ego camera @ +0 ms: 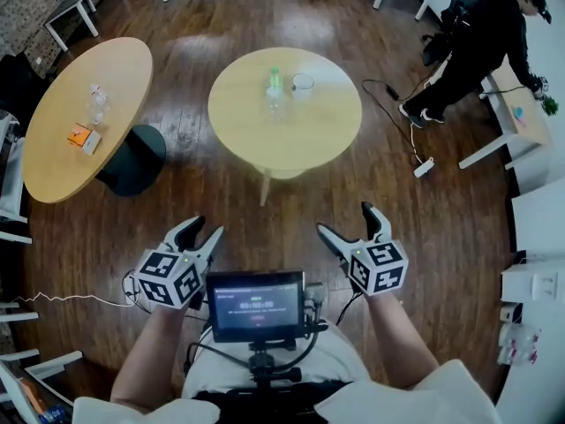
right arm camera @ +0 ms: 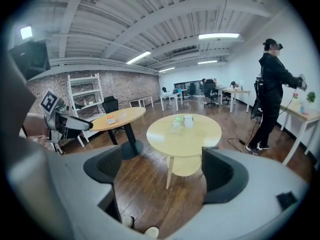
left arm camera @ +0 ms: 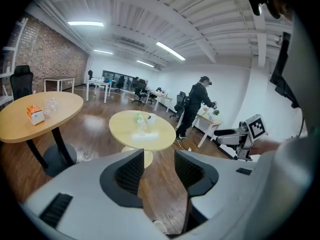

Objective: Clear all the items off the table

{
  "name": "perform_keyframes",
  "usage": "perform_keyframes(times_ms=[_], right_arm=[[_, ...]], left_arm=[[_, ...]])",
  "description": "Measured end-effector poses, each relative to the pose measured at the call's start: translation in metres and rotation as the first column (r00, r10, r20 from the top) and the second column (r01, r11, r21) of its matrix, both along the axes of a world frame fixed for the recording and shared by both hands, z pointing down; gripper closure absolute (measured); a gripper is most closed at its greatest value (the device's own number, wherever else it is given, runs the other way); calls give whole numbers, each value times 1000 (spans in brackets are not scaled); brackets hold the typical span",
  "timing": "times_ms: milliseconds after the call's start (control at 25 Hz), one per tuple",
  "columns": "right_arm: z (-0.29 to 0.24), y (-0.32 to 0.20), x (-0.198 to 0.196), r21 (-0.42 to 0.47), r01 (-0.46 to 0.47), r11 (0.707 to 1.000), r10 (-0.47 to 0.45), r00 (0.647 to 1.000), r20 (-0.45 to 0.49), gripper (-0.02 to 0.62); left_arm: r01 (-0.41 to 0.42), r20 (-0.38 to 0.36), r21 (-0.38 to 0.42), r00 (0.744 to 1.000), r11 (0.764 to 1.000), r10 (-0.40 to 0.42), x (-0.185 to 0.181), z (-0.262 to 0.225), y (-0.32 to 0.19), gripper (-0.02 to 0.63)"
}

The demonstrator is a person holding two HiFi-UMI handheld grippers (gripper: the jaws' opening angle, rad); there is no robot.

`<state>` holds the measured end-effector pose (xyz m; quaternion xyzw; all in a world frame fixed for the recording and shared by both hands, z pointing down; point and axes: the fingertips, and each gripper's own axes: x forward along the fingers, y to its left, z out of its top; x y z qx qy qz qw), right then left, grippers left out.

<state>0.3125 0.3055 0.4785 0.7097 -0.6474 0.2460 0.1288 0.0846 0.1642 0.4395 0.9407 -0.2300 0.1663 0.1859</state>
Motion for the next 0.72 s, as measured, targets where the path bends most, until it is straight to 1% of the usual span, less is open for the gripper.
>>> perform_keyframes(times_ms=[120,240,320,440,600,720], right_arm=[[-1,13,-5,-3,-12,1000,12,1000,5,84],[-2,20,-13,-11,-18,1000,18,1000,0,84],[-5,23,-18,-14,-26,1000,26,1000,-7,84],[-10,28,-26,-19,-40,999,39,999,-17,84],[-14,24,-38,-25,-50,998,49,998,-31,84],[-12,23,-48,-38,-64,997,62,998,-32,84]], left_arm=[[-52,3,-3,999,999,52,7,0,22,410],[-128,36,4,991,992,127,10,5,43,410],[-147,42,4,988,989,147,7,4,49,410],[-120,15,-8,993,993,120,-7,-2,44,410],[-67,-9,1,998,998,67,-34,-11,25,410],[-38,-4,4,999,999,38,-58,-8,14,410]])
